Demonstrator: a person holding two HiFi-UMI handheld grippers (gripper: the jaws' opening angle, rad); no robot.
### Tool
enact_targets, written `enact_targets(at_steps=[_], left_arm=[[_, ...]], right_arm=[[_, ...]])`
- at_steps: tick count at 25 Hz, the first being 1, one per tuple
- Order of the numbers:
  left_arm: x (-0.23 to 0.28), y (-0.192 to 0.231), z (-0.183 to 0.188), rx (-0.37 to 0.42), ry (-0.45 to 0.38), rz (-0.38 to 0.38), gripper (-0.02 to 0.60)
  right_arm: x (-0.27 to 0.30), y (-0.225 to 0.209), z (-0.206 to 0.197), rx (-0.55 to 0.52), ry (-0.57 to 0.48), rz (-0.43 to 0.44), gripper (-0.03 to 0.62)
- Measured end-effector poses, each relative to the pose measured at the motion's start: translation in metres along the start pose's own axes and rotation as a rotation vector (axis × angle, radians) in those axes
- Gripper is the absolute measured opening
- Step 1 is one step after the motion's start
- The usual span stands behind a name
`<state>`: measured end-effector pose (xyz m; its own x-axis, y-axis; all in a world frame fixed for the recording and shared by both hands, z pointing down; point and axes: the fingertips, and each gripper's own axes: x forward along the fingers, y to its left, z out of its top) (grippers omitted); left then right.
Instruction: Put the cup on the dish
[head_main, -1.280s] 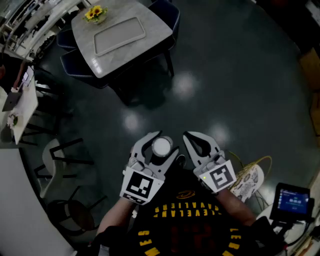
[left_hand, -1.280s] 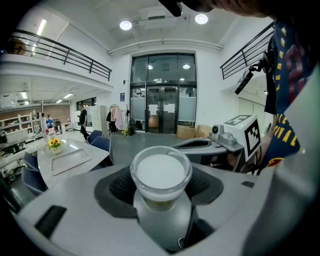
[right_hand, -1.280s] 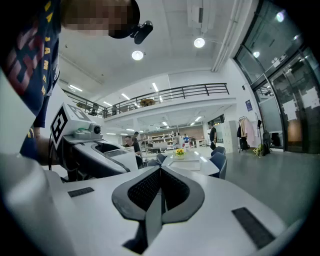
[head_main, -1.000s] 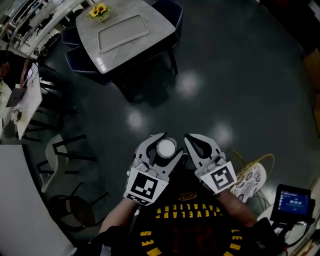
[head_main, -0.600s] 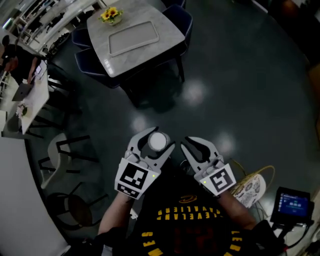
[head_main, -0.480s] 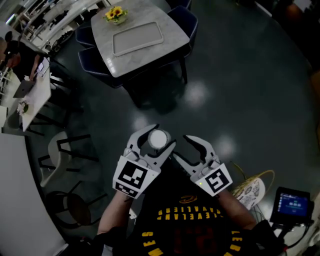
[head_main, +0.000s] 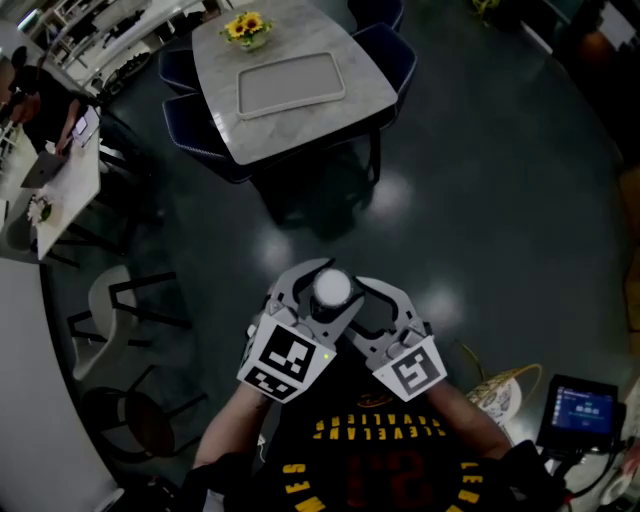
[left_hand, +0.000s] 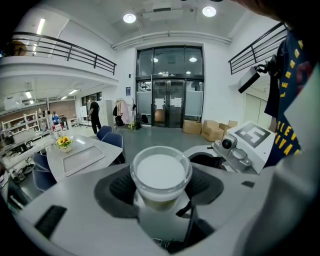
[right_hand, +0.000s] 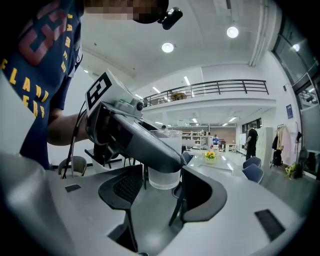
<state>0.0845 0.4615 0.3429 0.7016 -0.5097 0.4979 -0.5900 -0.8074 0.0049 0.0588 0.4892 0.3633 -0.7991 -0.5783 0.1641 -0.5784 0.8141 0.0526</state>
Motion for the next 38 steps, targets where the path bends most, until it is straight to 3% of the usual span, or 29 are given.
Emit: enact_targets(at_steps=[19,27,38], left_arm=[[0.005,0.12,0.001,0.047,-0.013,-0.068,0.261],[-0.002,0.156,-0.003,0.0,-0.073,-0.06,0.261],[0.001,0.198,0.004,-0.006,-0.096,-0.008,0.261]], right_arm=[[0.13,-0.052,0.018,0.099,-0.007,-0.033,0.229],[0.165,-0.055,0.02,0.078,0.012,-0.024,0.229],[0.202,-0.074,0.03,0.065,-0.014,0.008,0.229]])
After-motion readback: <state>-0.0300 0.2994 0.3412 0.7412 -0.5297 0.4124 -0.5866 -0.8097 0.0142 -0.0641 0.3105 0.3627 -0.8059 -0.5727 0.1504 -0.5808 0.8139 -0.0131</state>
